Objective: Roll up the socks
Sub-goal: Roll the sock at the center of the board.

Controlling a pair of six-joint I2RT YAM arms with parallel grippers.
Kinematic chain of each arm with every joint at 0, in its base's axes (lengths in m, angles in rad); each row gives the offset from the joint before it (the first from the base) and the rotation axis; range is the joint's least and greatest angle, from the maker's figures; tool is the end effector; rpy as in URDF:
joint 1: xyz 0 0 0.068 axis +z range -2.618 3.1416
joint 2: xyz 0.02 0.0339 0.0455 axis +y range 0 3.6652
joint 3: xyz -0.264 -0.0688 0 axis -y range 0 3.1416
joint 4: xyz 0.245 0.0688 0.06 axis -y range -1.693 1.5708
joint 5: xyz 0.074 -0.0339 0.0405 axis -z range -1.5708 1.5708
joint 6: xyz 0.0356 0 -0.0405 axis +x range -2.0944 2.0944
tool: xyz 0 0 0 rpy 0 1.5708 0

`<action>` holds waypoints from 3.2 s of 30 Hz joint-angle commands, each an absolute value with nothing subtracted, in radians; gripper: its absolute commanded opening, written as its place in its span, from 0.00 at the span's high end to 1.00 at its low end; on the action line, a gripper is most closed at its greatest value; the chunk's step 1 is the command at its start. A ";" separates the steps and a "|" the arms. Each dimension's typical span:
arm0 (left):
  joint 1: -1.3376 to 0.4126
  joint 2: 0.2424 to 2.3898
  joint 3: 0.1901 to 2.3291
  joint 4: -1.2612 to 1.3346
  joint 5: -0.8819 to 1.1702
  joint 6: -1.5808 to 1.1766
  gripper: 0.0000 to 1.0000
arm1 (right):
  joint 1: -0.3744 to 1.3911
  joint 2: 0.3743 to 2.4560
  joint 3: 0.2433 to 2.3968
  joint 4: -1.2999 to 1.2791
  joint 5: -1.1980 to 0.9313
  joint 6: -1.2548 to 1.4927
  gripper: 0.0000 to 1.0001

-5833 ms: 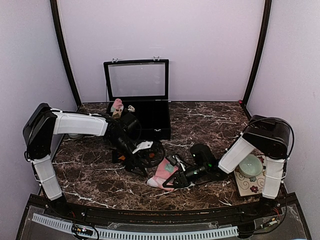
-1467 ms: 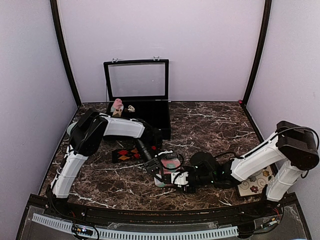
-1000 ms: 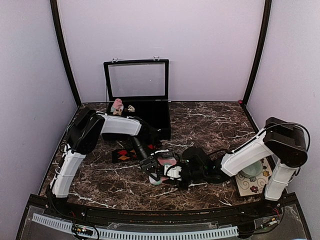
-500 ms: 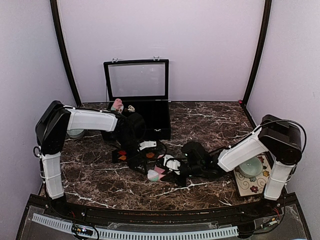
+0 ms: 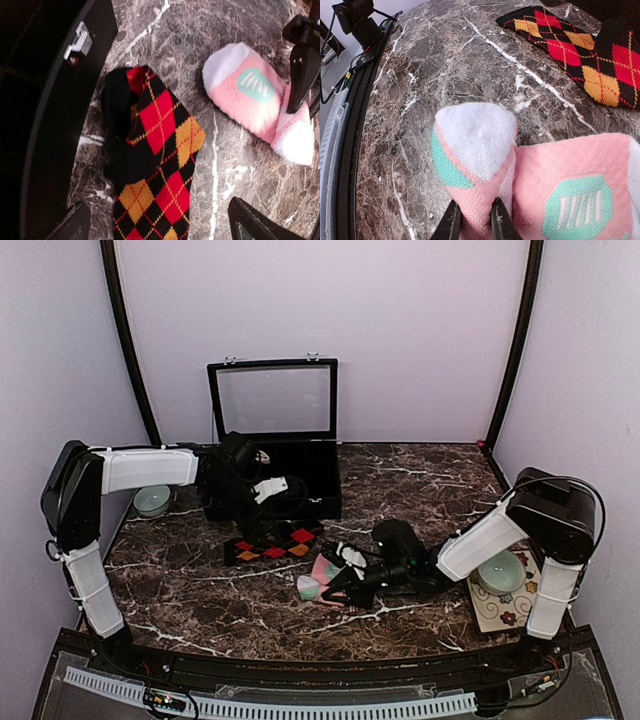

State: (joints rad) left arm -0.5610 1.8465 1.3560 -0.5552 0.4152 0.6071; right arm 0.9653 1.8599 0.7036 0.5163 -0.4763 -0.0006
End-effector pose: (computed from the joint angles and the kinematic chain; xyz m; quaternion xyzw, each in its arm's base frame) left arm 0.3223 -0.2195 0.2128 0.5657 0.7589 -0.1931 0.2585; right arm 0.1764 0.2836 0.1034 -0.4971 0.7199 0.3891 0.2886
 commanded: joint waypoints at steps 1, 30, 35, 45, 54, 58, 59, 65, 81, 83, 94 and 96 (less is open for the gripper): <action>-0.599 1.719 1.241 -0.453 0.306 0.611 0.01 | 0.957 1.943 0.605 0.318 -0.564 0.123 0.93; -0.962 1.698 1.020 -0.201 0.409 0.714 0.55 | 0.887 2.040 0.574 0.339 -0.625 0.236 0.94; -0.962 1.738 1.029 -0.158 0.424 0.719 0.55 | 0.885 2.057 0.584 0.351 -0.647 0.250 0.94; -0.914 1.860 1.106 -0.227 0.415 0.783 0.85 | 0.879 2.052 0.570 0.352 -0.663 0.249 0.93; -0.864 1.976 1.231 -0.409 0.554 0.787 0.98 | 0.879 1.983 0.546 0.377 -0.611 0.240 0.88; -0.860 2.035 1.280 -0.457 0.572 0.756 0.97 | 0.880 1.928 0.518 0.403 -0.576 0.241 0.16; -0.858 2.052 1.296 -0.469 0.577 0.744 0.97 | 0.881 1.905 0.510 0.419 -0.562 0.240 0.03; -0.860 2.158 1.409 -0.576 0.556 0.656 0.97 | 0.893 1.713 0.426 0.495 -0.410 0.254 0.01; -0.858 2.337 1.552 -0.807 0.618 0.640 0.94 | 1.017 1.024 0.316 0.445 0.548 0.288 0.01; -0.856 2.350 1.559 -0.810 0.616 0.631 0.94 | 1.014 0.991 0.323 0.448 0.496 0.240 0.01; -0.828 2.484 1.680 -0.864 0.542 0.525 0.93 | 1.156 1.151 0.317 0.386 0.201 -0.221 0.14; -0.826 2.491 1.680 -0.852 0.509 0.517 0.93 | 1.184 1.177 0.319 0.424 0.182 -0.263 0.16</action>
State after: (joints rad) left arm -0.8192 2.3367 1.7481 -0.7868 0.8558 0.5503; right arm 1.1374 1.1397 0.3138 0.3916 0.2237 -0.1101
